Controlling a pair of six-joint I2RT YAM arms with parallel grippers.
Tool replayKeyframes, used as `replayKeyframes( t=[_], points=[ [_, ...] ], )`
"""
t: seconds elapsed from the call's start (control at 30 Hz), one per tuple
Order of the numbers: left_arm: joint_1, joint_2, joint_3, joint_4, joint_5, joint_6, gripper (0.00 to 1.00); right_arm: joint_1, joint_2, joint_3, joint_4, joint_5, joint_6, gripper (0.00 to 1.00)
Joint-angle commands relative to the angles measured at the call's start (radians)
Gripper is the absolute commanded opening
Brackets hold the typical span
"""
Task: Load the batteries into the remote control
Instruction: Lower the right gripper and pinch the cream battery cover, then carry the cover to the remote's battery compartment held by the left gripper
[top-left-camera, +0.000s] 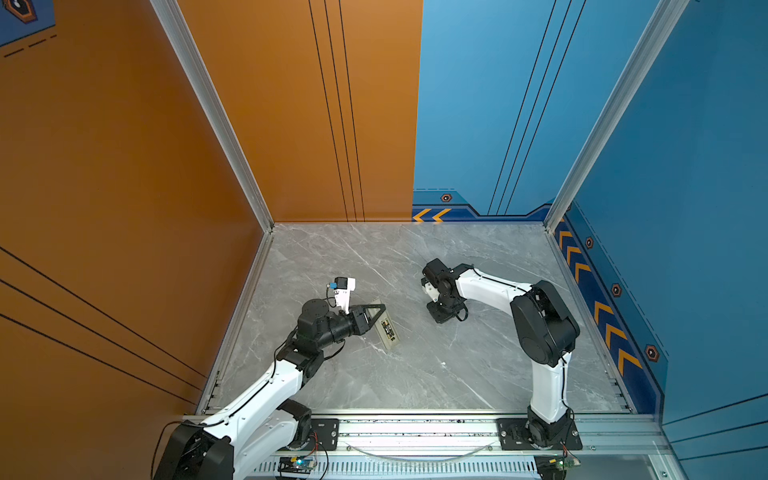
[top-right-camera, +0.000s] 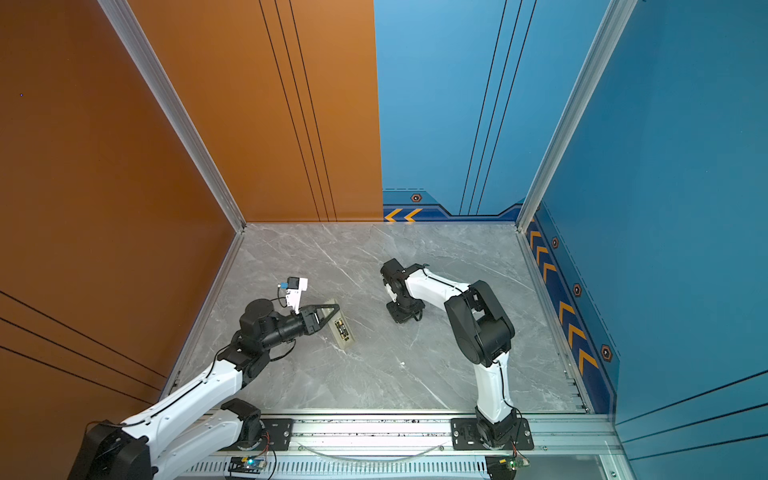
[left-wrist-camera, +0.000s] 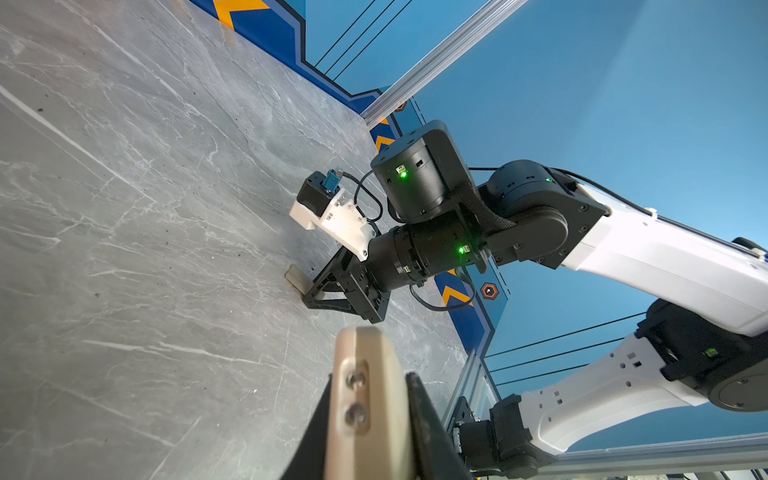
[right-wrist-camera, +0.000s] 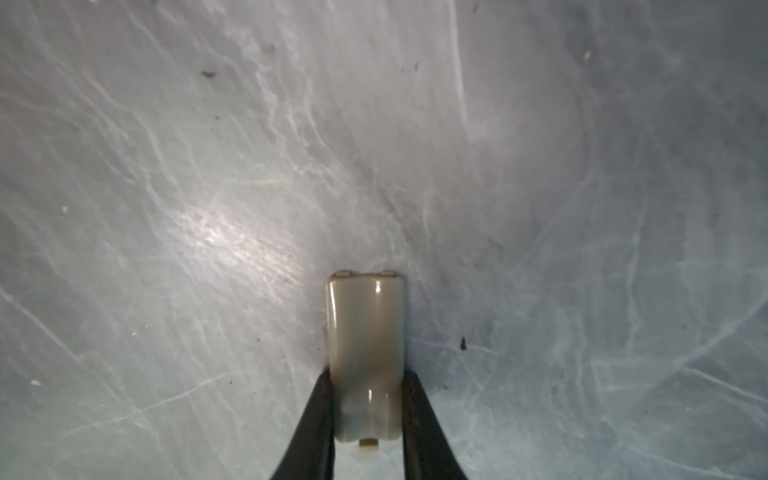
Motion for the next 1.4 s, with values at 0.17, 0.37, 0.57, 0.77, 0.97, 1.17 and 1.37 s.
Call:
replayKeyframes(
  t=[0.17,0.37,0.57,0.77,0.97,1.17,1.37],
  points=[
    [-0.002,-0.01,-0.038,0.056,-0.074,0.014,0.0,0.014,-0.072,-0.03,-0.004,-0.002,0.021,0.15],
    [-0.015,0.013,-0.049,0.095,-0.11,0.016,0.0,0.038,-0.122,-0.041,-0.005,-0.013,0.042,0.14],
    [-0.023,0.039,-0.08,0.186,-0.163,0.002,0.0,0.083,-0.197,-0.05,-0.019,-0.019,0.076,0.14],
    [-0.028,0.072,-0.083,0.258,-0.197,-0.007,0.0,0.151,-0.272,-0.038,-0.056,-0.005,0.1,0.14],
    [-0.034,0.111,-0.084,0.32,-0.215,-0.012,0.0,0.21,-0.327,-0.038,-0.057,-0.006,0.143,0.13],
    [-0.036,0.116,-0.087,0.345,-0.221,-0.012,0.0,0.256,-0.35,-0.026,-0.063,-0.002,0.172,0.11],
    [-0.037,0.109,-0.092,0.348,-0.226,-0.011,0.0,0.294,-0.364,-0.014,-0.062,0.006,0.197,0.09]
  ],
)
